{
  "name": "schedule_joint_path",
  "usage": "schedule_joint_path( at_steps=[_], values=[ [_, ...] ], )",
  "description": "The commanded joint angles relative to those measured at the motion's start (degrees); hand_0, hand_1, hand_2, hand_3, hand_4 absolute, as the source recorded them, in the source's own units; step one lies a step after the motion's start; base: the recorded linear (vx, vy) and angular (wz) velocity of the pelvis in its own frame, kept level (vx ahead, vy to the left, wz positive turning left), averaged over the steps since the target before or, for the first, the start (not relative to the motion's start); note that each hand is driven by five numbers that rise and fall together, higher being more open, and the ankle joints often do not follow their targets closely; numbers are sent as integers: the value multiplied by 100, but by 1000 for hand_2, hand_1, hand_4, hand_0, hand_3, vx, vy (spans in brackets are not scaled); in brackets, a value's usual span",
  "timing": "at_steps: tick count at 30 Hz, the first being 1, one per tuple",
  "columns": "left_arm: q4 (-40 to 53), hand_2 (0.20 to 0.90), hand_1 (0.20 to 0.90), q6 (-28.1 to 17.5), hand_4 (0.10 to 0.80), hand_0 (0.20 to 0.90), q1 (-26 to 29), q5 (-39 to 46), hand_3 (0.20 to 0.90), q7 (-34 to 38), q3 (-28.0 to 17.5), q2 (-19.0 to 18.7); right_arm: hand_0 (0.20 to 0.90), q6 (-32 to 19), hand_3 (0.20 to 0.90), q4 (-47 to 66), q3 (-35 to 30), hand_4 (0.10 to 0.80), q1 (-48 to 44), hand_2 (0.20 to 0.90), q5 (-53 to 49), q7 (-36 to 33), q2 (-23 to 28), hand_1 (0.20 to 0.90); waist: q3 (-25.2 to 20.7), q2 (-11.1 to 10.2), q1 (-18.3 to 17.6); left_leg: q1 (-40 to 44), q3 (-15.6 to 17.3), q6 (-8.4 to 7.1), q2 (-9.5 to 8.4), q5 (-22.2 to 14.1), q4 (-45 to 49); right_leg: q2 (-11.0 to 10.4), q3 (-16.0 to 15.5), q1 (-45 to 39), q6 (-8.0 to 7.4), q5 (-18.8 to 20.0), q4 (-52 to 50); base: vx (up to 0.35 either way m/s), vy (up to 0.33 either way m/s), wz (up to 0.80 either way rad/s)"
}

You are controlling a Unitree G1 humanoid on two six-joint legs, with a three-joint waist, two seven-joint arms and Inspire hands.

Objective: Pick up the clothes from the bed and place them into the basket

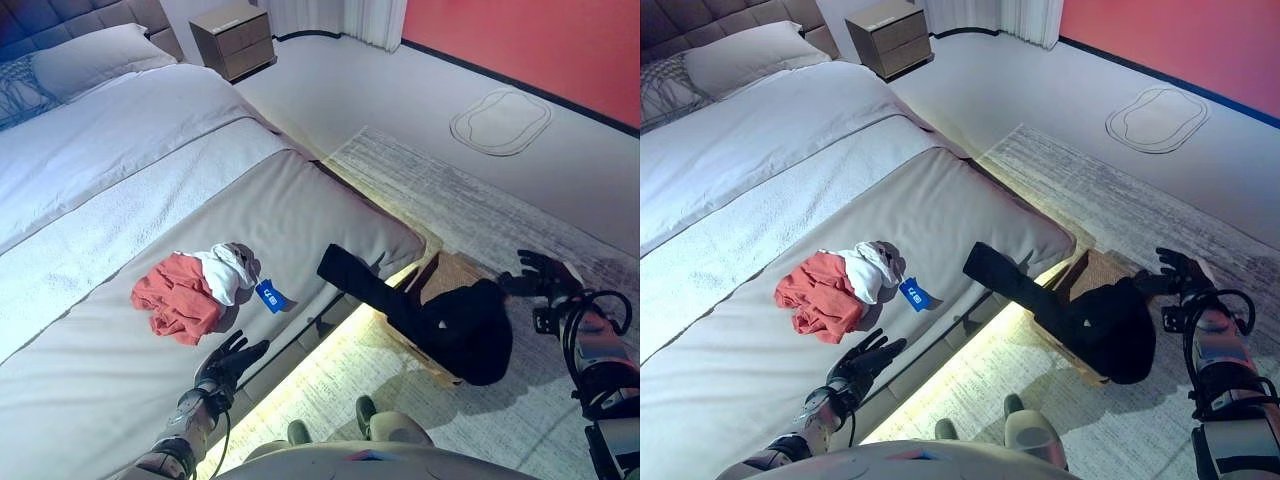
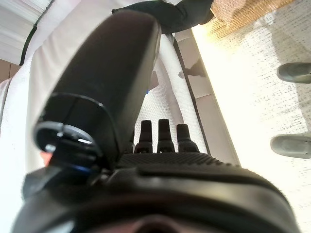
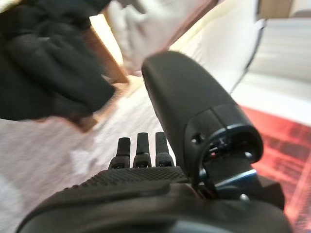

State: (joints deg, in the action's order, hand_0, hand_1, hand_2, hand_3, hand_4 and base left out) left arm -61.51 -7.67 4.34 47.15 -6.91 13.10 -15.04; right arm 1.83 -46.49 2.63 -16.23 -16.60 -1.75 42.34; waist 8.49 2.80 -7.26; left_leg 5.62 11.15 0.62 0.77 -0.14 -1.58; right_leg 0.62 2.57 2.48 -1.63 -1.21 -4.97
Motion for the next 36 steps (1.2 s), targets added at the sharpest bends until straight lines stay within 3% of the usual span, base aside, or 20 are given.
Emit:
schedule_joint_path(
  at_steps=[1,11,18,24,31,36],
  values=[
    [141,900,900,-331,800,900,135,-145,900,-71,-170,-55,900,-502,900,308,21,800,-549,900,170,-35,438,900,-75,-227,76,-226,-494,17,-283,-299,380,58,-434,-119,175,-65,-213,0,0,0],
    [389,900,900,-291,800,900,103,-66,900,117,-143,-36,900,-280,900,741,434,800,-821,900,756,-182,456,900,71,-334,316,-354,-719,31,-337,-305,536,19,-662,-140,219,-140,-295,0,0,4],
    [512,900,900,-265,800,900,119,-265,900,315,-7,-64,900,-173,900,1342,1115,800,-1769,900,1767,-739,482,900,274,-410,657,-510,-1022,32,-420,-255,652,-21,-938,-182,263,-181,-288,-2,-12,17],
    [756,900,900,-638,800,900,182,-665,900,245,385,-163,900,88,900,1380,2247,800,-3463,900,2532,-1305,459,900,692,-414,1197,-1037,-1424,-39,-527,-132,972,-109,-1362,3,339,-264,-439,-51,16,34],
    [1527,900,900,-883,800,900,275,-768,900,-55,774,-447,900,582,900,1630,3382,800,-4768,900,2604,-1224,386,900,1483,-253,1895,-2120,-1870,-90,-629,15,1657,-284,-2001,822,449,-590,-1416,-132,8,48],
    [1858,900,900,-845,800,900,203,-756,900,-141,986,-633,900,792,900,1512,3738,800,-5284,900,2751,-973,214,900,1752,-135,2205,-2617,-2072,-79,-720,125,1994,-396,-2313,1225,560,-819,-2013,-20,12,61]
  ],
)
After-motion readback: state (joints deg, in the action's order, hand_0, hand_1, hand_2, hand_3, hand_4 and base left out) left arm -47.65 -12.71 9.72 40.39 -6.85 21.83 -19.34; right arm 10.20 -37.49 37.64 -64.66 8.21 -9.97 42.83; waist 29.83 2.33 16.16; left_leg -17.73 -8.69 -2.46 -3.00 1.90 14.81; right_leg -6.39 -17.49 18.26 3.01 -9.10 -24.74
